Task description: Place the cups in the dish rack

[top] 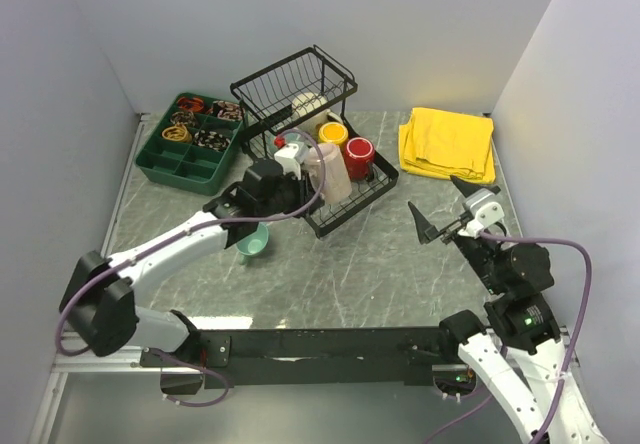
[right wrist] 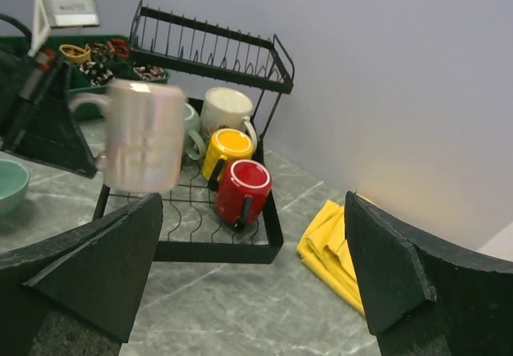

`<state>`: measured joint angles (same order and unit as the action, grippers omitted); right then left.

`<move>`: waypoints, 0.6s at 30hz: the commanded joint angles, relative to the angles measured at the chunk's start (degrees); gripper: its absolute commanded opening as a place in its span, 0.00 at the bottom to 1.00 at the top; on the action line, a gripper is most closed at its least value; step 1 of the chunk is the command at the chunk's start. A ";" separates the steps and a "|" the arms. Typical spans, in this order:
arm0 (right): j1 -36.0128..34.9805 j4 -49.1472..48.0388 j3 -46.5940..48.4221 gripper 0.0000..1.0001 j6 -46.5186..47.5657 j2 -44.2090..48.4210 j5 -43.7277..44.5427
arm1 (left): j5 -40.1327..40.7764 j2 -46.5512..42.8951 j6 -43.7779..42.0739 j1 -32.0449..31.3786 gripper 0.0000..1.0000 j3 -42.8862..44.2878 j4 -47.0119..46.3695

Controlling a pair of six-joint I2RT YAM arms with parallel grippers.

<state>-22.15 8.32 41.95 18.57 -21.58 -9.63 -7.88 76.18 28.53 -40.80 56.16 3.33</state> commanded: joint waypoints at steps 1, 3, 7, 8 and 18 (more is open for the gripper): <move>1.85 0.91 -2.49 1.00 -3.71 1.98 -1.53 | 6.02 2.30 -3.83 -0.60 0.01 2.90 -12.73; 2.63 1.09 -3.98 1.00 -4.76 3.38 -2.23 | 7.69 5.79 -4.88 -0.86 0.01 3.95 -13.35; 3.78 1.44 -5.13 1.00 -6.08 4.71 -2.76 | 7.79 10.21 -6.12 -0.86 0.01 5.79 -14.49; 3.87 1.53 -5.56 1.00 -6.17 5.06 -2.76 | 7.70 10.91 -6.38 -0.95 0.01 6.15 -14.67; 5.80 1.62 -9.52 1.00 -7.67 7.78 -3.82 | 17.71 20.49 -14.82 -2.35 0.01 13.27 -14.14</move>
<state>-17.34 10.81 33.85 12.45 -14.92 -12.67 3.42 96.38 19.31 -42.04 63.42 -0.23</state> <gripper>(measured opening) 0.997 0.268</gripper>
